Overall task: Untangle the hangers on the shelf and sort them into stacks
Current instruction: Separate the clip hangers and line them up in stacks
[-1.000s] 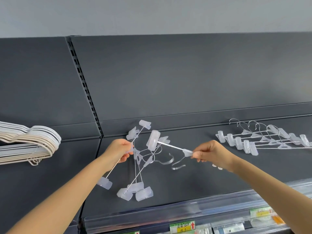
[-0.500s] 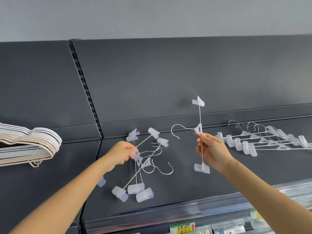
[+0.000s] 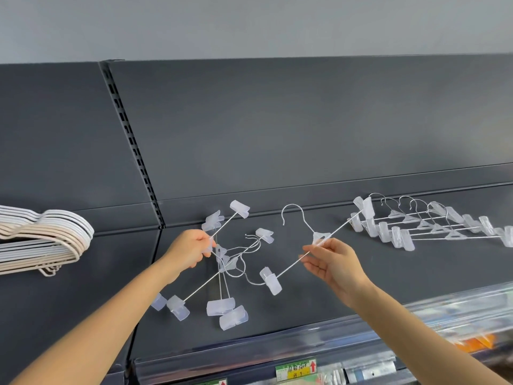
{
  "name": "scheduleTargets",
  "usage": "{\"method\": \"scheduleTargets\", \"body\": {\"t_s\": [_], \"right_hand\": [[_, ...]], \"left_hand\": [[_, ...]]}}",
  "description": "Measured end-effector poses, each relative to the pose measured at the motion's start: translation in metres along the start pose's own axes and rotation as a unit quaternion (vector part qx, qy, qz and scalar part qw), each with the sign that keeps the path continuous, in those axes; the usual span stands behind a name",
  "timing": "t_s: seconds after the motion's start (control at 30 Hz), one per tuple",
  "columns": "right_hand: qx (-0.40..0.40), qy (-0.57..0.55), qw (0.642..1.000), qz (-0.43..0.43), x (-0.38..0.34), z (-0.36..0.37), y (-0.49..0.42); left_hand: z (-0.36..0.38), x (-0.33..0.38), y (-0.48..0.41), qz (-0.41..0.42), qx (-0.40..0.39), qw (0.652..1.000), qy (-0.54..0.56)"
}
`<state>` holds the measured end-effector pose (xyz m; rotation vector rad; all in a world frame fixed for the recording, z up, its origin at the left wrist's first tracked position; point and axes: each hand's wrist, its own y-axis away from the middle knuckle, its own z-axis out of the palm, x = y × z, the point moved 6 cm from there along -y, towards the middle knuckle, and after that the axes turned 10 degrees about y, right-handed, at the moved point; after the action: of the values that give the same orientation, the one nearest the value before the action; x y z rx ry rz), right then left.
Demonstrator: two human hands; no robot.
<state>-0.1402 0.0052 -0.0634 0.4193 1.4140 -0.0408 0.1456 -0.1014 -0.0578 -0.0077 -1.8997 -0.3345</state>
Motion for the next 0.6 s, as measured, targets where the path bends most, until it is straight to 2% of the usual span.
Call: {"method": "scheduleTargets", "body": {"t_s": [0.27, 0.43, 0.6], "right_hand": [[0.087, 0.003, 0.996, 0.031, 0.021, -0.012, 0.014], [0.128, -0.088, 0.986, 0.059, 0.03, -0.022, 0.006], [0.122, -0.126, 0.981, 0.088, 0.035, -0.016, -0.003]], "left_hand": [[-0.006, -0.007, -0.007, -0.007, 0.095, 0.995, 0.014], [-0.01, -0.006, -0.008, -0.013, 0.071, 0.997, -0.014], [-0.007, -0.006, -0.007, -0.02, 0.049, 0.999, -0.013]]}}
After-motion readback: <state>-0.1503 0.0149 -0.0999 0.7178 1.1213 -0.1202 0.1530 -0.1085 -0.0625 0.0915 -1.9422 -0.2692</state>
